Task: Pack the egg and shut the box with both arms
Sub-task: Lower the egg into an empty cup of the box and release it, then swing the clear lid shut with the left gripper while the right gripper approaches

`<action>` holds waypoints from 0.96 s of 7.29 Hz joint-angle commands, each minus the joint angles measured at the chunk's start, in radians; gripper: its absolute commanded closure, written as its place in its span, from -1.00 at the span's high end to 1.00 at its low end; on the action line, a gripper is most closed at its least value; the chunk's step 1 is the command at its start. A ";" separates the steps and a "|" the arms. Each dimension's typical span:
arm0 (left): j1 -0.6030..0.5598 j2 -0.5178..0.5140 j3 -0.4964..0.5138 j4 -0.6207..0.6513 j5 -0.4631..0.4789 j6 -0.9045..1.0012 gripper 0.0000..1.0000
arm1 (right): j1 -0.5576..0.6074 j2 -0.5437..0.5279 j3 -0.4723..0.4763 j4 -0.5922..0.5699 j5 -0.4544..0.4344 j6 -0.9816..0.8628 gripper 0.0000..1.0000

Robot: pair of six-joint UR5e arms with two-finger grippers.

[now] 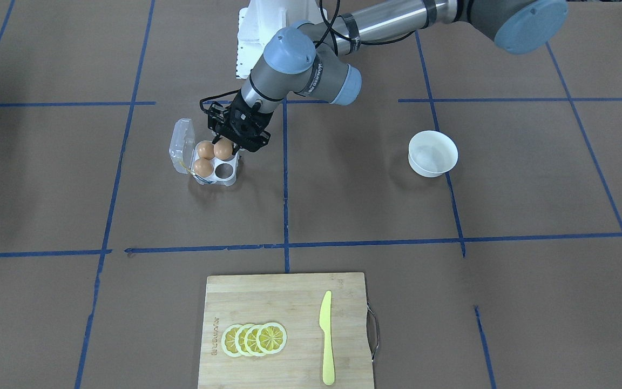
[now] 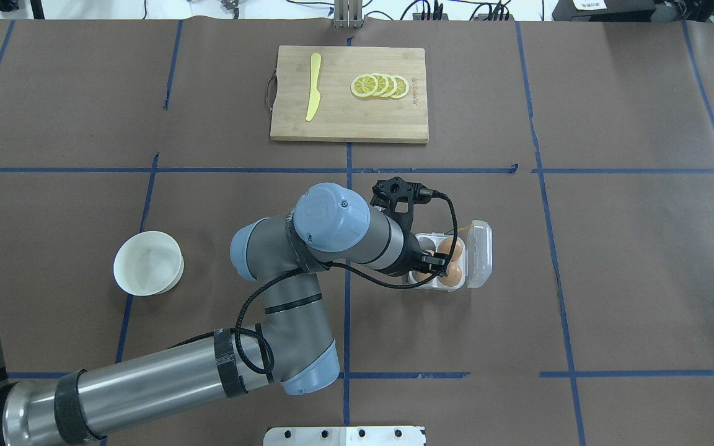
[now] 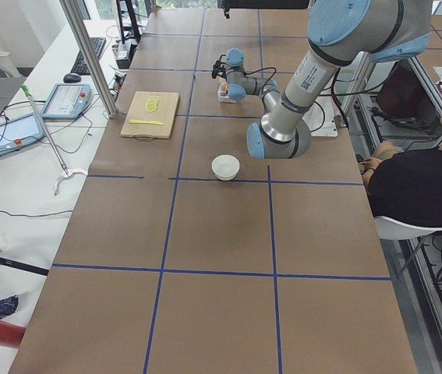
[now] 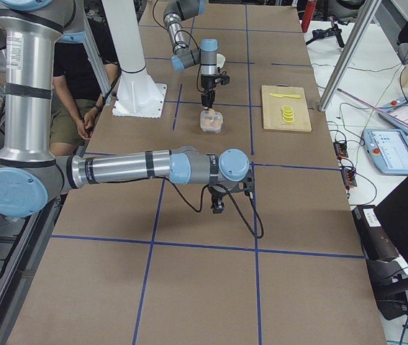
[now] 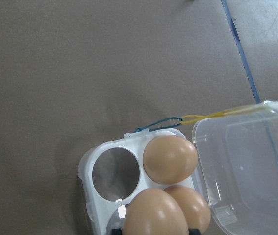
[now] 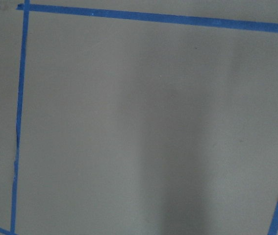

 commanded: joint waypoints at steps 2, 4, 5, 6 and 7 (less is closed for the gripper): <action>-0.001 -0.001 -0.004 -0.001 0.001 -0.003 1.00 | -0.007 0.000 0.000 0.000 0.002 0.005 1.00; -0.053 0.023 -0.083 0.039 -0.027 0.009 0.98 | -0.096 0.040 0.063 0.027 0.003 0.281 1.00; -0.093 0.088 -0.199 0.106 -0.098 0.014 0.98 | -0.159 0.052 0.066 0.158 -0.017 0.483 1.00; -0.140 0.188 -0.334 0.164 -0.122 0.076 0.96 | -0.269 0.054 0.068 0.372 -0.123 0.760 1.00; -0.174 0.262 -0.427 0.204 -0.122 0.140 0.96 | -0.438 0.054 0.069 0.599 -0.273 1.068 1.00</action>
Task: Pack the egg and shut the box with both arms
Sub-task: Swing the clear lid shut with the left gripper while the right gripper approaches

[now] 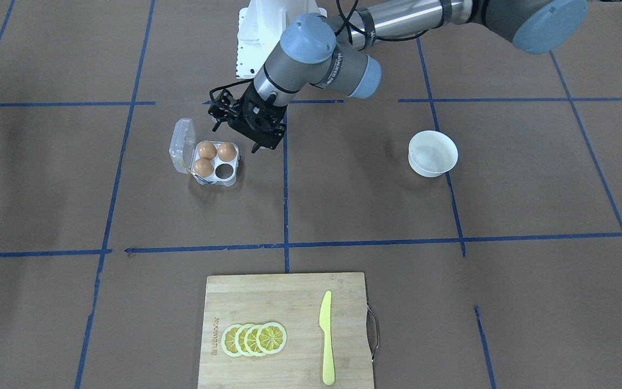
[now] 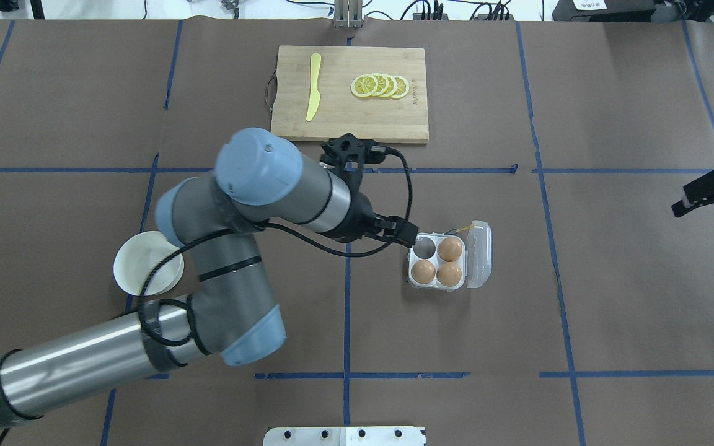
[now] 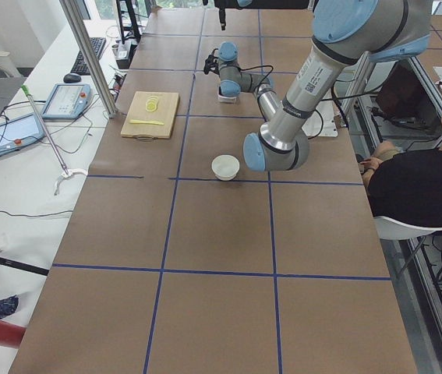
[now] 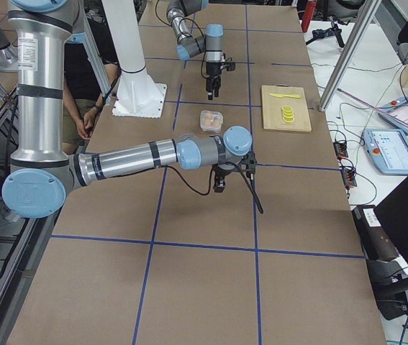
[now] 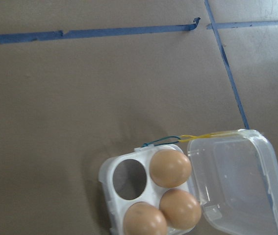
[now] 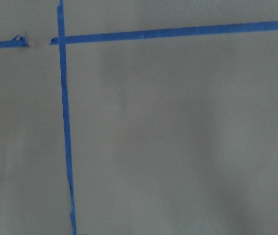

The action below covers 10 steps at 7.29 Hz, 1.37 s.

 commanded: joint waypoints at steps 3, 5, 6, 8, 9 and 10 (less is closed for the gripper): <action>-0.193 0.194 -0.191 0.068 -0.085 0.184 0.96 | -0.575 0.216 0.001 0.345 -0.513 0.830 1.00; -0.218 0.226 -0.192 0.068 -0.096 0.260 0.96 | -0.617 0.404 0.022 0.087 -0.542 0.878 1.00; -0.222 0.232 -0.192 0.068 -0.096 0.265 0.96 | -0.604 0.407 0.056 0.061 -0.527 0.875 1.00; -0.299 0.286 -0.211 0.069 -0.102 0.335 0.96 | -0.426 0.402 0.088 0.059 -0.370 0.865 1.00; -0.322 0.354 -0.235 0.068 -0.104 0.394 0.96 | -0.323 0.376 0.090 0.061 -0.287 0.836 1.00; -0.350 0.443 -0.261 0.066 -0.104 0.485 0.96 | -0.240 0.309 0.105 0.062 -0.221 0.725 1.00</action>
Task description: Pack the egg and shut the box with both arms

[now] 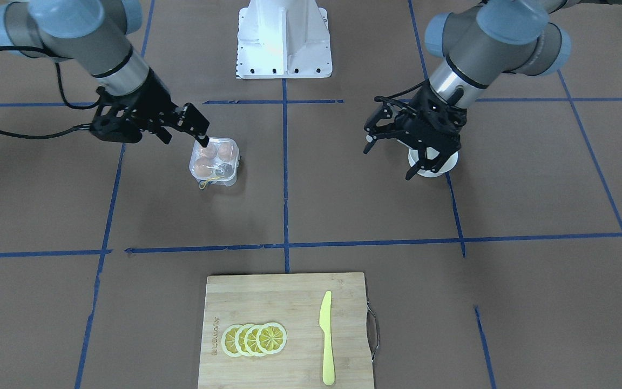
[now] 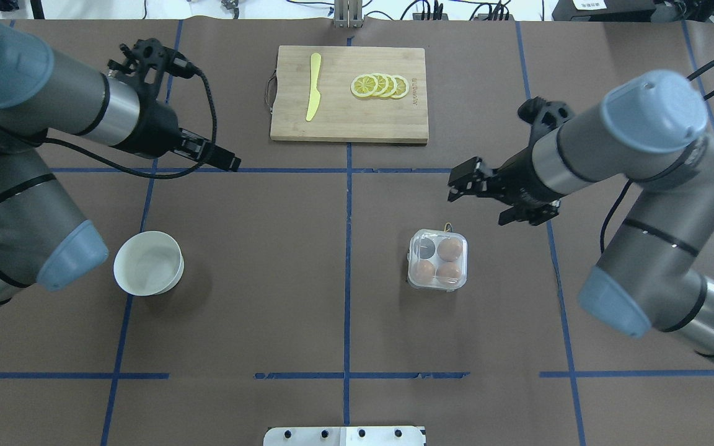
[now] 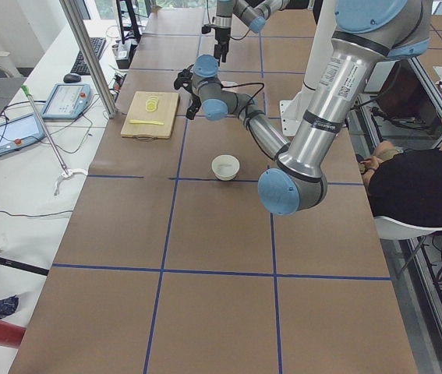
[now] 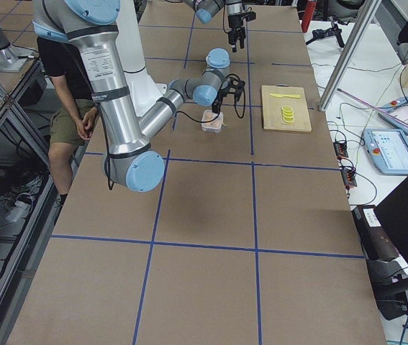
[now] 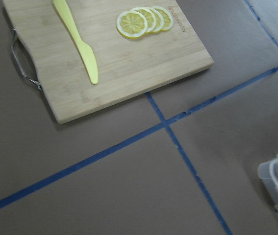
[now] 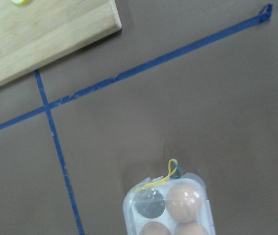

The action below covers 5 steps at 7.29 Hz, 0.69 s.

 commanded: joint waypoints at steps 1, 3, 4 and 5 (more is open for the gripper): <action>-0.098 0.185 -0.039 -0.005 -0.003 0.220 0.97 | 0.208 -0.155 0.029 0.001 0.154 -0.259 1.00; -0.262 0.338 -0.016 0.001 -0.045 0.553 0.97 | 0.422 -0.322 0.013 -0.005 0.239 -0.644 1.00; -0.381 0.366 0.037 0.006 -0.108 0.626 0.98 | 0.505 -0.384 -0.019 -0.006 0.241 -0.814 1.00; -0.487 0.415 0.056 0.026 -0.146 0.683 0.98 | 0.581 -0.430 -0.071 -0.009 0.241 -1.000 1.00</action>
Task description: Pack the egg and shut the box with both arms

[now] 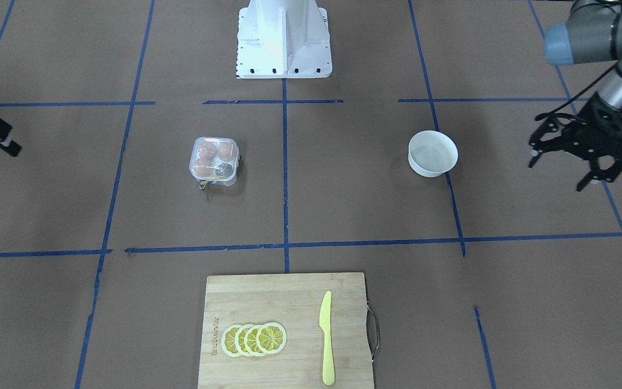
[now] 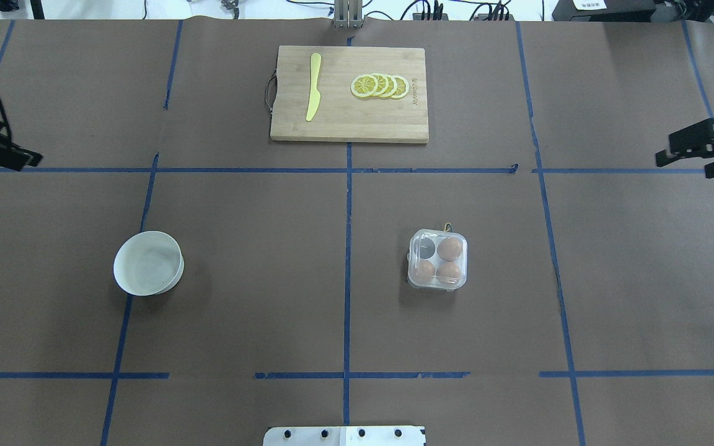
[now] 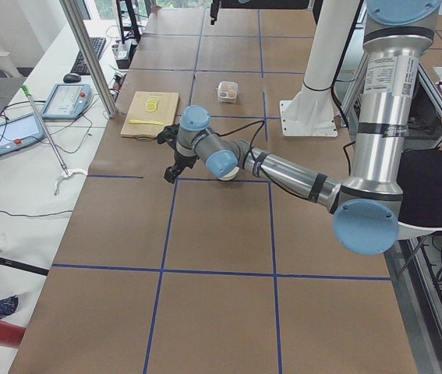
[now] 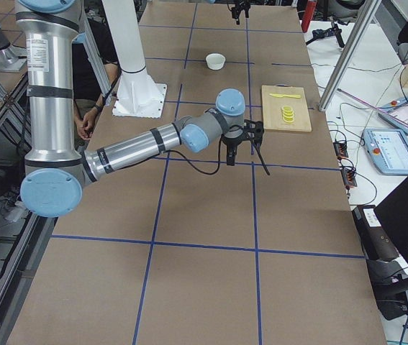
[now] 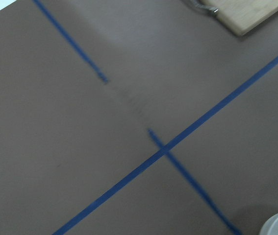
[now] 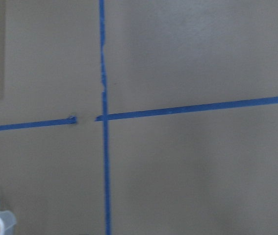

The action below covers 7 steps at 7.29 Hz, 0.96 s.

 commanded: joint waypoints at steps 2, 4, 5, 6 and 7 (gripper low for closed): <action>-0.270 0.068 0.031 0.280 -0.076 0.108 0.99 | 0.237 -0.079 -0.126 -0.161 0.010 -0.553 1.00; -0.287 0.086 0.028 0.527 -0.069 0.121 1.00 | 0.303 -0.067 -0.131 -0.369 0.008 -0.789 1.00; -0.296 0.155 0.031 0.506 -0.067 0.162 1.00 | 0.304 -0.073 -0.132 -0.368 0.006 -0.796 1.00; -0.304 0.166 0.049 0.435 -0.076 0.239 1.00 | 0.304 -0.075 -0.134 -0.367 0.002 -0.796 1.00; -0.342 0.154 0.050 0.437 -0.075 0.245 1.00 | 0.304 -0.079 -0.134 -0.362 0.000 -0.796 1.00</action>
